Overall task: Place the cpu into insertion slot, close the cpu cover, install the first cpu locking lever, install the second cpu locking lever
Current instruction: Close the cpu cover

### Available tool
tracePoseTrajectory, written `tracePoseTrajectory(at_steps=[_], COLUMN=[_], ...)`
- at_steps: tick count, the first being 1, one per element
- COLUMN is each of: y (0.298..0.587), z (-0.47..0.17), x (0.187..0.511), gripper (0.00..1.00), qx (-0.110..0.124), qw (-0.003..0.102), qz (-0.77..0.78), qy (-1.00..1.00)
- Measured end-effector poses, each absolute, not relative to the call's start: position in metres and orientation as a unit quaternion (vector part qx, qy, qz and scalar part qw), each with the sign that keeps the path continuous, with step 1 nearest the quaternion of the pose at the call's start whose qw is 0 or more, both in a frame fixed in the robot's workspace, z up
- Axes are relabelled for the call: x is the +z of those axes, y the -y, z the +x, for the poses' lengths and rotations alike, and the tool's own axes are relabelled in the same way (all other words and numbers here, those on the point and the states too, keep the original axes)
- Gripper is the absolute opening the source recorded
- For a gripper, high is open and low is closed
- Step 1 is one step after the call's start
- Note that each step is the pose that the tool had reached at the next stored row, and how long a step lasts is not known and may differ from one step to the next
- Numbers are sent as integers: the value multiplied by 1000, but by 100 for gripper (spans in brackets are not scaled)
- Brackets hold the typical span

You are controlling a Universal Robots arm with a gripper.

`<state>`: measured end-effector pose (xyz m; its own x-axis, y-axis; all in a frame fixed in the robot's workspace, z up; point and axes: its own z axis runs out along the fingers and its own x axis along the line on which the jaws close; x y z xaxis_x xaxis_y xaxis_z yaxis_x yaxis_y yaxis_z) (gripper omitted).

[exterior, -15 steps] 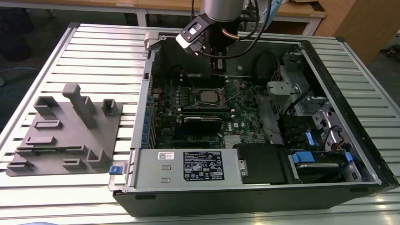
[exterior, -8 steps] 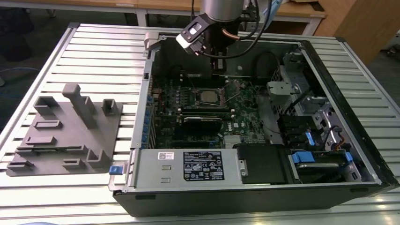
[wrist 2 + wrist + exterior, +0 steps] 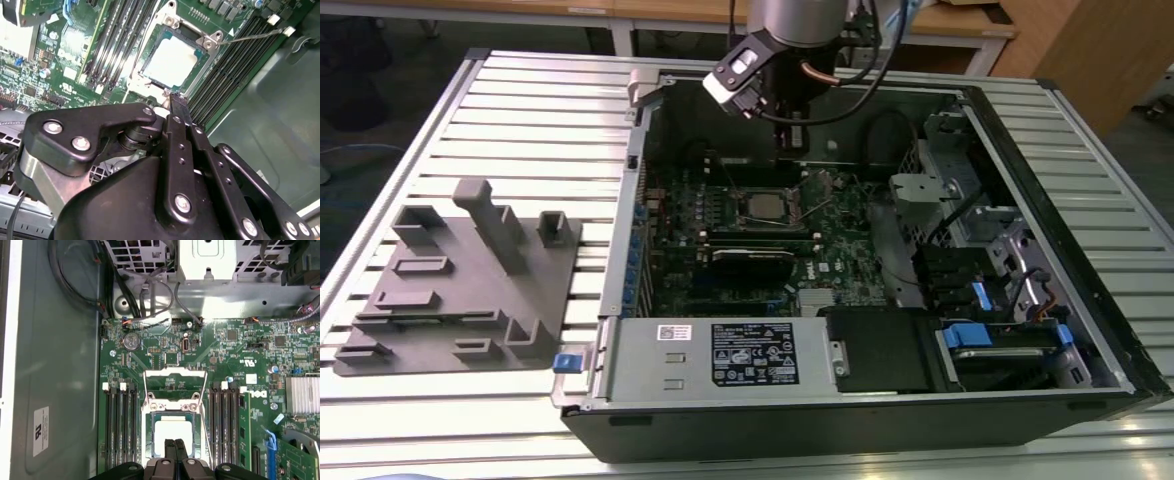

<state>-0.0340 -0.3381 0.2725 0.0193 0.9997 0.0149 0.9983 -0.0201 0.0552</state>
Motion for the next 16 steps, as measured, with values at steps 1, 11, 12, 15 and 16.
tracePoseTrajectory(at_steps=[1,11,12,15,16], y=[338,338,338,338,338], z=[-32,-18,-16,-14,-14], x=[272,272,272,272,272], gripper=[11,11,11,11,11], qx=[25,25,25,25,25], qw=[14,14,14,14,14], qz=[714,714,714,714,714], qy=[-700,-700,-700,-700,-700])
